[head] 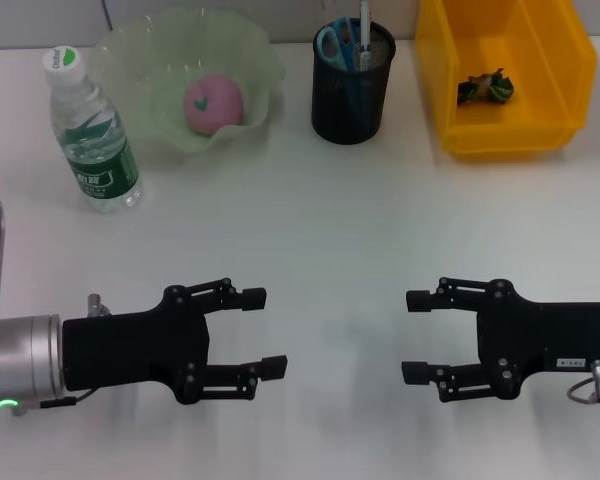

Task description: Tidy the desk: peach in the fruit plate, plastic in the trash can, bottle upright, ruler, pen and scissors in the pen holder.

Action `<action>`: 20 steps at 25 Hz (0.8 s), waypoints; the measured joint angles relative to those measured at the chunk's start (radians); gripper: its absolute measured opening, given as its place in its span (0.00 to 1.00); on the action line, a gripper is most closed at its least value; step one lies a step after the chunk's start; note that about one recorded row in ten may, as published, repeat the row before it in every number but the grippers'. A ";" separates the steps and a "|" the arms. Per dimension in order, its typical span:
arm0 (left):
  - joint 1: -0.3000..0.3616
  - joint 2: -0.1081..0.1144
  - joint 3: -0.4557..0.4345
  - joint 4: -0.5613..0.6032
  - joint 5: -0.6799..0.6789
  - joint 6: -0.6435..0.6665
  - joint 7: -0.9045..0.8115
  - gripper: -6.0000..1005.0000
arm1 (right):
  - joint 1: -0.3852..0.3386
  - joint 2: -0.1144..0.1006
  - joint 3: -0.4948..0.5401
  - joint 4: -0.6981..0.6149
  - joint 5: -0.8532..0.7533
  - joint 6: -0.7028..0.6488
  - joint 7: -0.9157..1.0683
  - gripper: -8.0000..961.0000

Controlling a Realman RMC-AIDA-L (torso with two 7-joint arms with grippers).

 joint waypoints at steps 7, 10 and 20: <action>0.000 0.001 0.000 0.014 0.011 0.000 -0.005 0.83 | 0.001 0.004 -0.003 0.000 0.000 0.004 0.000 0.86; -0.001 0.001 0.001 0.017 0.011 0.000 -0.007 0.83 | 0.002 0.004 -0.003 0.000 0.000 0.004 -0.001 0.86; 0.000 0.001 0.003 0.029 0.012 0.000 -0.008 0.83 | 0.003 0.004 -0.007 0.001 0.000 0.004 0.000 0.86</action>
